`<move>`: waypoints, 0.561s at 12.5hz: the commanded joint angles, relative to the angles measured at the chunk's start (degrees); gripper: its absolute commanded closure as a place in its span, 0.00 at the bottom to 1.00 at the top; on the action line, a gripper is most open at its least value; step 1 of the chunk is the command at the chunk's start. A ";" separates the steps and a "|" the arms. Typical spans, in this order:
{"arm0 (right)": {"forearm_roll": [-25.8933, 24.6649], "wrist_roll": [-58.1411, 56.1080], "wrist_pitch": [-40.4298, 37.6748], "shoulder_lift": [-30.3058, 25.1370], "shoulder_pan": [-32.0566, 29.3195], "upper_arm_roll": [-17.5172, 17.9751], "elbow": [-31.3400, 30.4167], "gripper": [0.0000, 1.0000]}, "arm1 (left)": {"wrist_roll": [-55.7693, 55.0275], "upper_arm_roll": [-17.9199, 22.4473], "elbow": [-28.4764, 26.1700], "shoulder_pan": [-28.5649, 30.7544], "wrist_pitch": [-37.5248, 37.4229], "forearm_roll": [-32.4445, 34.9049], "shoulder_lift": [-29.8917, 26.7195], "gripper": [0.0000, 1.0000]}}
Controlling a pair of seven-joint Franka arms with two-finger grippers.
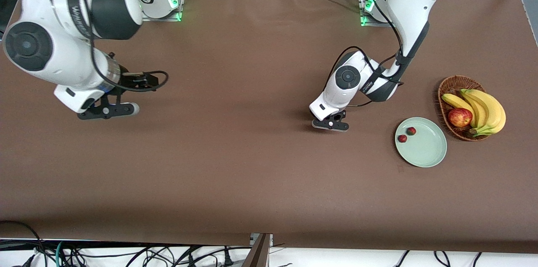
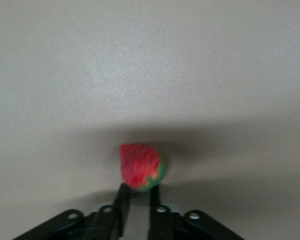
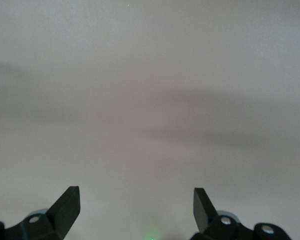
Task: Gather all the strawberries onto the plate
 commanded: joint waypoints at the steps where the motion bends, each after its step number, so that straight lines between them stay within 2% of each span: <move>1: -7.62 1.16 0.75 -9.33 -14.82 18.35 -4.04 0.00 | -2.04 -0.32 -0.19 1.90 0.35 1.66 -1.96 1.00; 2: -10.44 1.25 1.10 -12.31 -20.37 24.86 -6.31 0.00 | 0.32 -0.32 -0.10 4.43 0.27 1.74 -3.53 1.00; 3: -11.69 1.25 1.11 -14.95 -24.77 29.63 -8.16 0.00 | 5.65 -0.23 -0.10 6.29 -0.69 1.48 -4.94 1.00; 4: -12.05 1.17 1.02 -16.89 -28.65 32.55 -9.40 0.00 | 10.23 -0.23 -0.10 8.30 -2.01 0.52 -5.65 1.00; 6: -12.75 0.90 0.75 -21.20 -34.55 37.65 -11.51 0.00 | 10.02 -0.23 0.08 8.16 -2.20 -3.24 -5.49 0.96; 7: -14.23 1.07 0.75 -23.05 -35.62 38.89 -12.74 0.00 | 8.18 -0.32 0.86 6.93 -2.20 -4.66 -5.22 0.73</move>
